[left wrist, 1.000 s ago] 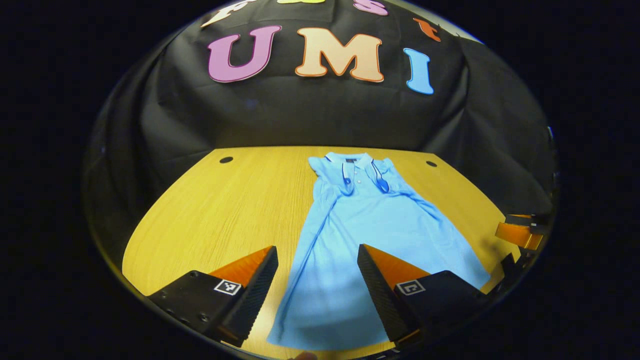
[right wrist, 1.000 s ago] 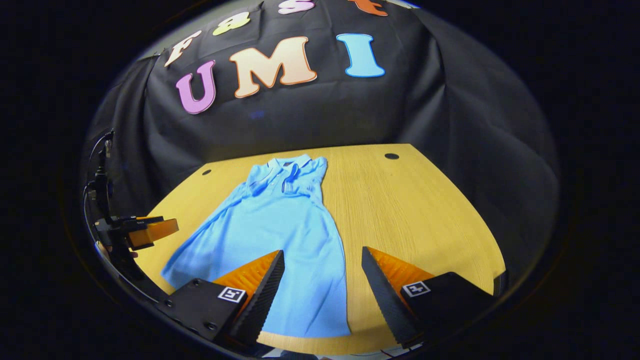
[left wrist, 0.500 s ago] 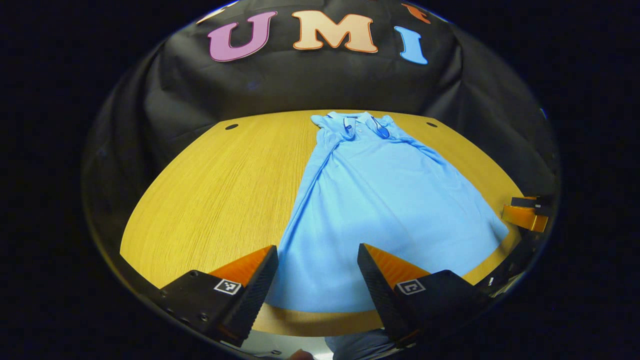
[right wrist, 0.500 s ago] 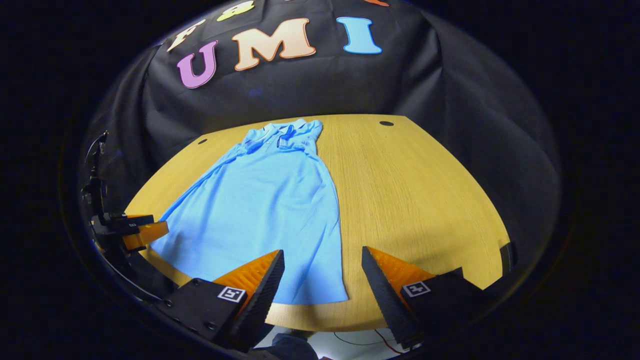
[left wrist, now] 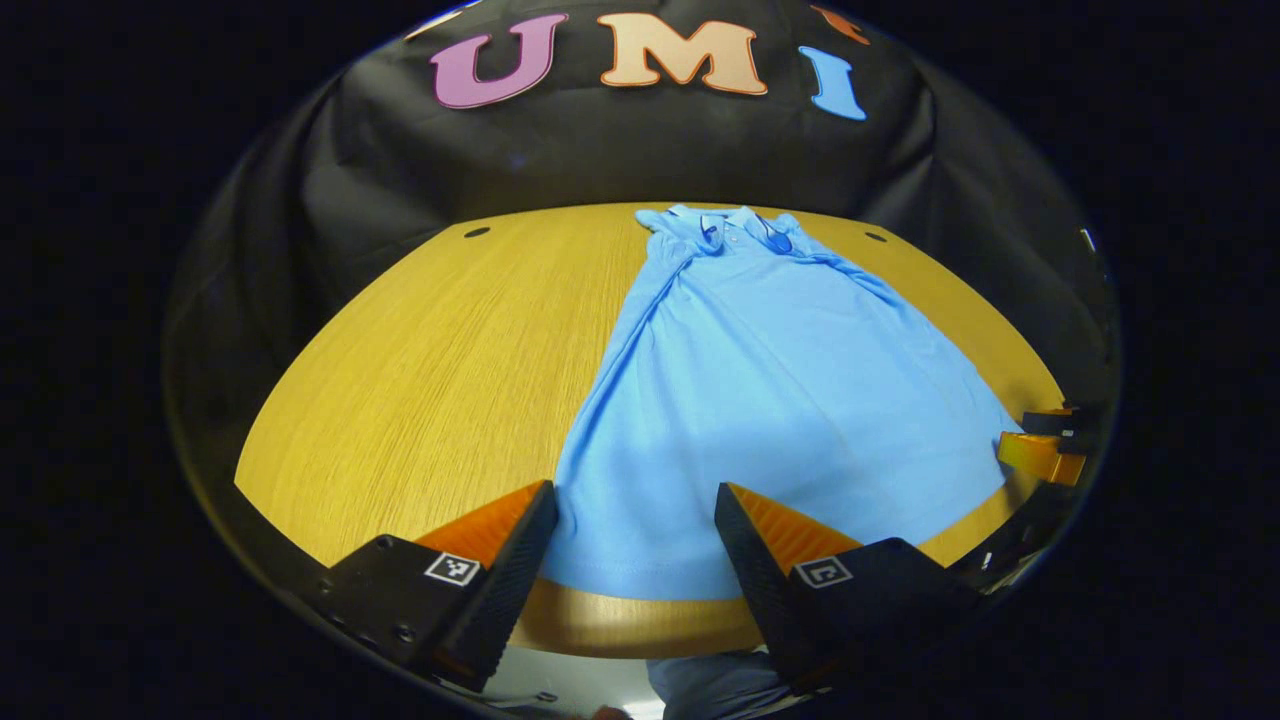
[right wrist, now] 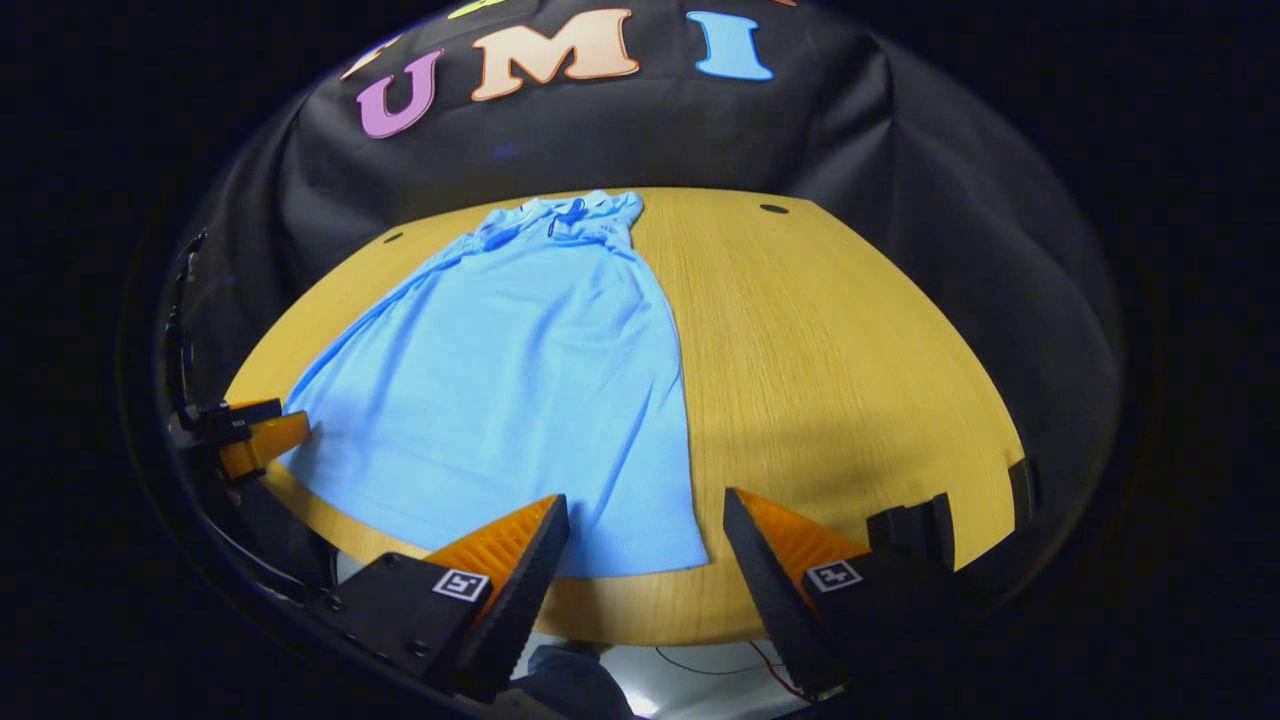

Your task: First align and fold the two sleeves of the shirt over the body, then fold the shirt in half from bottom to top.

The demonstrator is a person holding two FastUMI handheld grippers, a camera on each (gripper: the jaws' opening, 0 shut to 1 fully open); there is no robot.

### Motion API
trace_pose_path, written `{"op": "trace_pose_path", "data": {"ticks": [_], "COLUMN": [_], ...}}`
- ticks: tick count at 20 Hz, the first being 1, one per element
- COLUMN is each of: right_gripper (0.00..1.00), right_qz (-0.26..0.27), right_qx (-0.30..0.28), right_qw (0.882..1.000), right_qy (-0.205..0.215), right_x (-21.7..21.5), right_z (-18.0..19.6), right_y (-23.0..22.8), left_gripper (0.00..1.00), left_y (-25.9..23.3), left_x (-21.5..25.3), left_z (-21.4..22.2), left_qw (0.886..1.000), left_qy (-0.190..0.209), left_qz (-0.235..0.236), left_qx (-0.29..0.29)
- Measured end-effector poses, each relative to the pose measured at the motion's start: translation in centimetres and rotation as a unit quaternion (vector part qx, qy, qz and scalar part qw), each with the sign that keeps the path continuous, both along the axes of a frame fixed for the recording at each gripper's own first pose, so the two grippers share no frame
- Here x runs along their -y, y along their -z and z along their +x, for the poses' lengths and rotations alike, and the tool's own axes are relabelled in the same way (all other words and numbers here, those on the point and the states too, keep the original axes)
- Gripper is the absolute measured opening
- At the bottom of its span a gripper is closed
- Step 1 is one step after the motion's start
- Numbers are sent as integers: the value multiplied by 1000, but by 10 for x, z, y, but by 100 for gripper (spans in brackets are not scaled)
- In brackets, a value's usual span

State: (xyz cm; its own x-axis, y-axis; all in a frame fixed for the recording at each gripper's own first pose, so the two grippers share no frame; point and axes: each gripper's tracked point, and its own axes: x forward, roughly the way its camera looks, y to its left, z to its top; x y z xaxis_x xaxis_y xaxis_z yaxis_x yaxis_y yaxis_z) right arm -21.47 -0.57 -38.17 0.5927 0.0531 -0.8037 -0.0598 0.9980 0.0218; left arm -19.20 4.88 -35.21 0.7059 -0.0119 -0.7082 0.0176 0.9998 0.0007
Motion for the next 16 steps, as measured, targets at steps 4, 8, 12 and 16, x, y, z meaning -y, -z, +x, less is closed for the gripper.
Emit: {"op": "trace_pose_path", "data": {"ticks": [4, 8, 12, 16], "right_gripper": [76, 27, 3, 3], "right_qz": [3, 18, 35, 68], "right_qx": [-15, -18, -26, -27], "right_qw": [1000, 998, 998, 997], "right_qy": [-26, -49, -41, -19], "right_x": [-17, -36, -38, -35], "right_z": [-3, -6, -5, 8], "right_y": [1, 0, 1, -12], "left_gripper": [79, 11, 0, 0], "left_y": [1, 1, 1, -6], "left_x": [16, 33, 32, 32], "left_z": [0, -1, 2, 3], "left_qw": [1000, 1000, 999, 997], "left_qy": [10, 24, 2, -8], "left_qz": [-5, -6, -20, -46], "left_qx": [5, -4, -38, -62]}}
